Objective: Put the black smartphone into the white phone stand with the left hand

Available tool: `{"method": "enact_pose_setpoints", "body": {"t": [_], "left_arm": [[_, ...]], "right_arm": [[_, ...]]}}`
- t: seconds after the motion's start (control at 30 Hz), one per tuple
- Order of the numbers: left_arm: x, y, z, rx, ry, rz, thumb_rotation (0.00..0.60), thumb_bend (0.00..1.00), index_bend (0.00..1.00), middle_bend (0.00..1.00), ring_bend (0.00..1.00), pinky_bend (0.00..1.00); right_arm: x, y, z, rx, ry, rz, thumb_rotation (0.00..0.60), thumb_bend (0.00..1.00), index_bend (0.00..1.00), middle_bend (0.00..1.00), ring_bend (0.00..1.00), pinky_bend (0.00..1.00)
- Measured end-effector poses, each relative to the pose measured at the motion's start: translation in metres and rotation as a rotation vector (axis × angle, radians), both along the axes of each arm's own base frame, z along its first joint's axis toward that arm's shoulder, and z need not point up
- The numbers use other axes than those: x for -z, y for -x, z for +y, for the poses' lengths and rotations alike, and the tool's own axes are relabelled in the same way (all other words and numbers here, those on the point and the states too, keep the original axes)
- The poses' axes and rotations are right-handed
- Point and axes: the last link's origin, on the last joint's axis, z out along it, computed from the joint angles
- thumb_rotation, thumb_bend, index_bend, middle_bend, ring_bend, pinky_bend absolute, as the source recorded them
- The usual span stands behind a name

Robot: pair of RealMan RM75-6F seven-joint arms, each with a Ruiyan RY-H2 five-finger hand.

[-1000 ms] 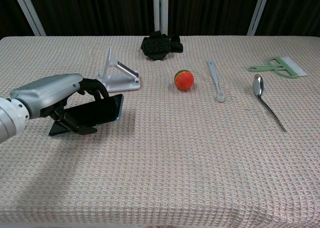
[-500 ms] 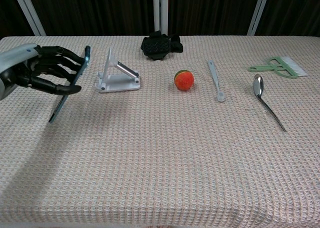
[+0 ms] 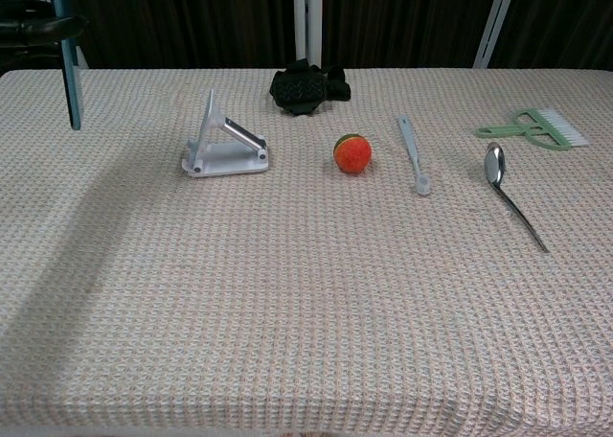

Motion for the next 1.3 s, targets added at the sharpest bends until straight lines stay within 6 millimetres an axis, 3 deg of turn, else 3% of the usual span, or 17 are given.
{"method": "enact_pose_setpoints", "body": {"t": [0.47,0.87,1.3], "left_arm": [[0.054,-0.012,0.028,0.146,-0.091,0.100,0.600,0.34,0.64,0.70,0.35,0.22],[0.093,-0.025,0.033,0.290,-0.133,0.208,0.600,0.35,0.64,0.70,0.35,0.23],[0.108,-0.038,0.046,0.315,-0.101,0.194,0.600,0.35,0.64,0.70,0.35,0.23]], "right_arm": [[-0.002,0.001,0.004,0.016,0.001,0.000,0.600,0.20,0.00,0.00,0.00,0.00],[-0.002,-0.002,0.002,0.022,0.002,0.012,0.600,0.20,0.00,0.00,0.00,0.00],[-0.005,-0.011,0.002,0.018,0.000,0.032,0.600,0.20,0.00,0.00,0.00,0.00]]}}
